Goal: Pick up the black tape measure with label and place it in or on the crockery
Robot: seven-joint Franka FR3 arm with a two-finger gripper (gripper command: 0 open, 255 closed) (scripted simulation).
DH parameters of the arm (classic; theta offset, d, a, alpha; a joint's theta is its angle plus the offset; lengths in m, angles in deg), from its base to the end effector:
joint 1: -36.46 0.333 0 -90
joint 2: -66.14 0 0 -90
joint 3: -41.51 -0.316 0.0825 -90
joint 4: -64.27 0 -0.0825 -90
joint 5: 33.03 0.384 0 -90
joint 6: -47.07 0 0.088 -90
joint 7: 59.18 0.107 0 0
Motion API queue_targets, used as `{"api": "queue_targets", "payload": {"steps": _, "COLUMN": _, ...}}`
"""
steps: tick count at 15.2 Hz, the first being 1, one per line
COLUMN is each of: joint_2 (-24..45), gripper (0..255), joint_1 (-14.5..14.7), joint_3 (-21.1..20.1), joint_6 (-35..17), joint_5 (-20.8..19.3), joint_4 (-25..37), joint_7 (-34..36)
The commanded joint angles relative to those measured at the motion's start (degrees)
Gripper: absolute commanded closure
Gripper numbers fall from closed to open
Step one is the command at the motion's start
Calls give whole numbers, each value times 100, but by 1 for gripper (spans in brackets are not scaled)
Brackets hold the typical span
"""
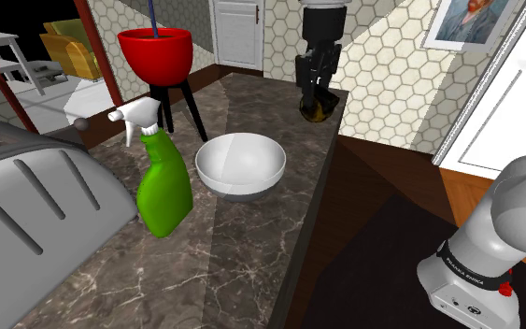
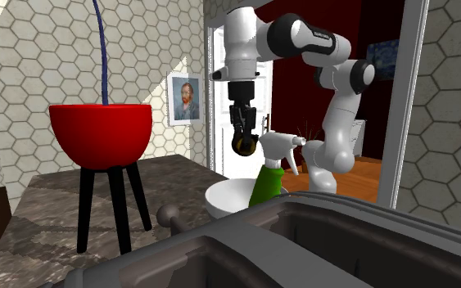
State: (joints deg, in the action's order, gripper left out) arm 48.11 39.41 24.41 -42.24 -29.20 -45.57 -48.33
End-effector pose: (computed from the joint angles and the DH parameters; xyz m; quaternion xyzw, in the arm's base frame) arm 0.4178 0.1806 0.6111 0.9970 0.0714 -0.0242 0.0191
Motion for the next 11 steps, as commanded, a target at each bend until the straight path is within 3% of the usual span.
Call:
{"api": "queue_targets", "payload": {"steps": 1, "joint_2": 51, "gripper": 255, "joint_1": -9, "joint_3": 4, "joint_6": 176, "joint_5": -16, "joint_4": 225, "joint_7": 4}}
{"api": "queue_targets", "payload": {"steps": 4, "joint_2": 109, "gripper": 255, "joint_1": -16, "joint_3": 5, "joint_6": 393, "joint_5": -32, "joint_4": 499, "joint_7": 14}}
{"api": "queue_targets", "payload": {"steps": 11, "joint_2": 1176, "gripper": 255, "joint_1": 294, "joint_3": -715, "joint_6": 546, "joint_5": -201, "joint_4": 1682, "joint_7": 1104}}
